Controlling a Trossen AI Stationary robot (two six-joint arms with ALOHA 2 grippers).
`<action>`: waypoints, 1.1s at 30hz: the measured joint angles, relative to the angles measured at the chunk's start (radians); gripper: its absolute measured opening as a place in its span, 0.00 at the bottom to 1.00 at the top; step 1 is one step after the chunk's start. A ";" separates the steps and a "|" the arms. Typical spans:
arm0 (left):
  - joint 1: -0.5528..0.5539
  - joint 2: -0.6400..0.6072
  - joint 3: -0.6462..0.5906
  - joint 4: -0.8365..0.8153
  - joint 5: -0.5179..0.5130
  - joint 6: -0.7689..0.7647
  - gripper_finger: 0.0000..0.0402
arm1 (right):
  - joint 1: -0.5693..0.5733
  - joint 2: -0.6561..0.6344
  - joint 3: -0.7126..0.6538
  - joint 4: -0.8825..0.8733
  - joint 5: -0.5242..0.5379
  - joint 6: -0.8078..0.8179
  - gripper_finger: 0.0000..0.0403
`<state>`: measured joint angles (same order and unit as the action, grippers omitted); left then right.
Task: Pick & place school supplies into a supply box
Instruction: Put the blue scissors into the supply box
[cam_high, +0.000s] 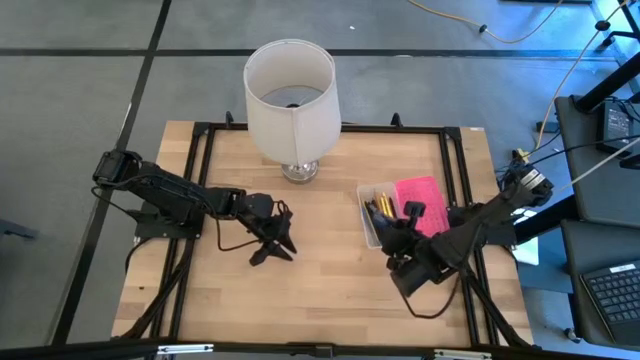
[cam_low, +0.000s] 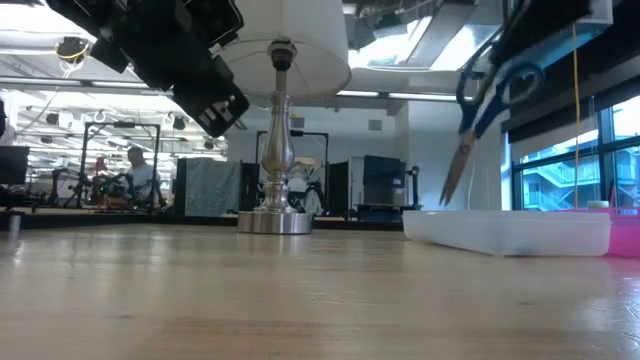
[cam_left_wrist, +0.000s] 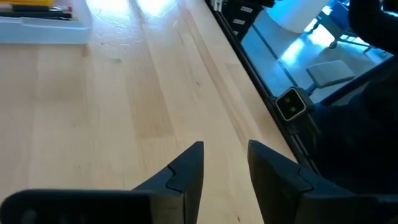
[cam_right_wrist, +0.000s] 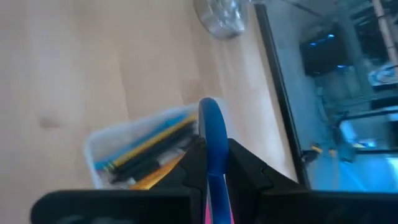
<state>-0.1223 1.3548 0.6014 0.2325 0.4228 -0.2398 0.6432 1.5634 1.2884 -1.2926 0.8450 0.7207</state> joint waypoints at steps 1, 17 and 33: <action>0.000 0.000 0.000 0.001 -0.007 0.000 0.29 | -0.003 0.002 -0.024 -0.001 0.006 0.004 0.10; 0.000 0.000 0.000 -0.001 -0.165 0.000 0.28 | -0.009 0.001 -0.311 0.204 0.063 0.035 0.12; -0.052 0.030 0.000 0.002 -0.247 -0.009 0.28 | -0.009 0.002 -0.321 0.339 0.015 0.034 0.14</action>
<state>-0.1743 1.3849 0.6013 0.2340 0.1759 -0.2485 0.6342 1.5650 0.9676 -0.9534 0.8599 0.7544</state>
